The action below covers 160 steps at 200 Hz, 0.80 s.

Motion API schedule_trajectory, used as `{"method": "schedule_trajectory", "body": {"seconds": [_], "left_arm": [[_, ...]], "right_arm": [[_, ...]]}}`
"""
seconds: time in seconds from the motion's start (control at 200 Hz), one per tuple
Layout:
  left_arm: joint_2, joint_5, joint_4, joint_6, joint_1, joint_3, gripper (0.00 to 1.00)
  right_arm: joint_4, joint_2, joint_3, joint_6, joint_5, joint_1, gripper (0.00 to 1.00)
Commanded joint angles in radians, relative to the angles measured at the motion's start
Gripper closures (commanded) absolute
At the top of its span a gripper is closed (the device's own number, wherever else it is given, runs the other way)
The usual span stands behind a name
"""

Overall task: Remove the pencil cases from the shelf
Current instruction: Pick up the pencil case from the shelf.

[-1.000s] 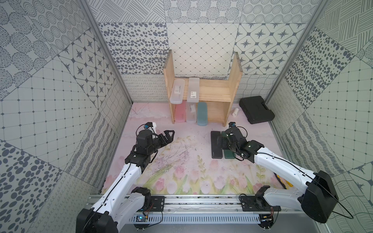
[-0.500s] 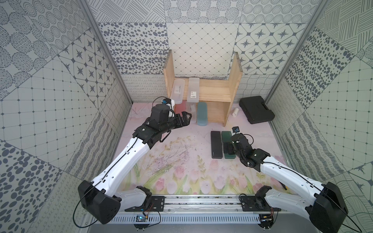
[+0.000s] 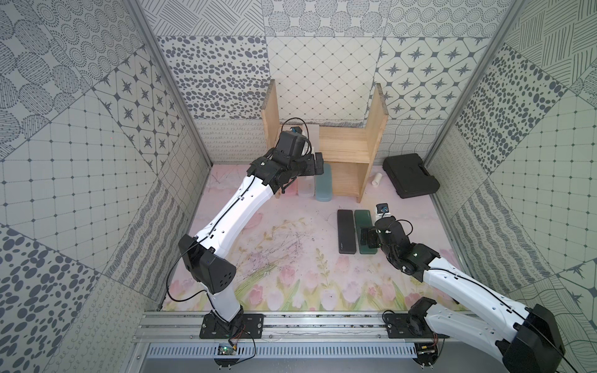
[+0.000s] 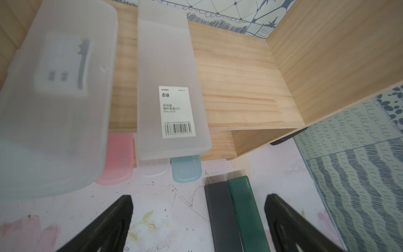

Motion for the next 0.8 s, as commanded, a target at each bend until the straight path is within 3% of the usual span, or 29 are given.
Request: {"method": "schedule_trajectory", "body": {"seconds": [0.0,0.24,0.51,0.795], "left_arm": [[0.104,-0.159,-0.104,0.154,-0.012,0.123,0.0],[0.224,-0.271,-0.098,0.233,-0.022,0.255,0.0],[0.3,-0.283,-0.076,0.263,-0.022,0.337,0.0],[0.366,-0.284,-0.052,0.296,-0.022,0.405,0.07]], "right_arm": [[0.042,-0.01,-0.009,0.001,0.005,-0.001,0.02],[0.044,-0.004,-0.011,0.005,-0.003,-0.002,0.02],[0.047,0.0,-0.009,0.007,-0.018,-0.002,0.02],[0.047,-0.014,-0.014,0.009,-0.02,-0.001,0.02]]}}
